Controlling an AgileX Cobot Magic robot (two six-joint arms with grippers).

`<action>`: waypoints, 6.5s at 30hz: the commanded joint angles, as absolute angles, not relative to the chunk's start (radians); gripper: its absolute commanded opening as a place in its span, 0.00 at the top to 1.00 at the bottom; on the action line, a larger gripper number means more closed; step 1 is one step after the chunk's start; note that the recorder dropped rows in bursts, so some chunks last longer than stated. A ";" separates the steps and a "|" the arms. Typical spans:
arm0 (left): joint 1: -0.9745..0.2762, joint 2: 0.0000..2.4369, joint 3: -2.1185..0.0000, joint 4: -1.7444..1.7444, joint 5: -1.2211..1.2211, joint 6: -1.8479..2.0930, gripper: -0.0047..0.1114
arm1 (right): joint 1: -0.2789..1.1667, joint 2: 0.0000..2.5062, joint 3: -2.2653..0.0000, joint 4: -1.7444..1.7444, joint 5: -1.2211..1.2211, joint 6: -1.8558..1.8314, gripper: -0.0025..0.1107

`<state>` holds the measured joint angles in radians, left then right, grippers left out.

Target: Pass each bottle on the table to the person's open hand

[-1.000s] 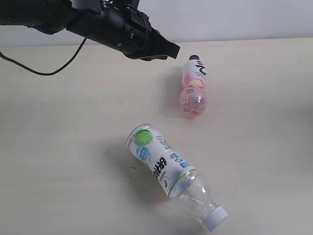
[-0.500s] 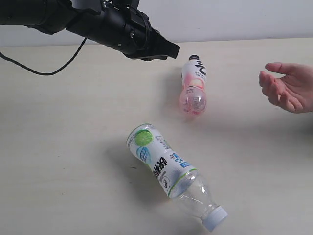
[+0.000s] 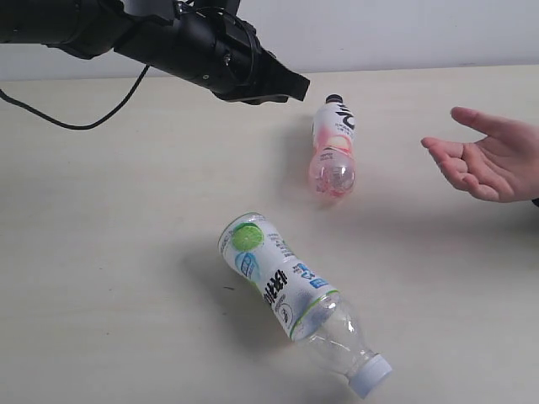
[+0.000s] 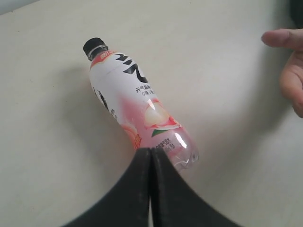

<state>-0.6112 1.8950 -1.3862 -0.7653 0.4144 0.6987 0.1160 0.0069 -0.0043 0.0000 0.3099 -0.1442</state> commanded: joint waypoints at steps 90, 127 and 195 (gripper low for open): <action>-0.846 2.395 -2.121 0.188 0.754 -0.453 0.29 | 0.168 0.000 0.000 0.000 0.305 -0.144 0.98; -0.837 2.489 -2.121 0.307 0.718 -0.562 0.28 | 0.168 0.000 0.000 0.000 0.298 -0.144 0.98; -0.843 2.397 -2.121 0.313 0.885 -0.558 0.96 | 0.168 0.000 0.000 0.000 0.305 -0.144 0.98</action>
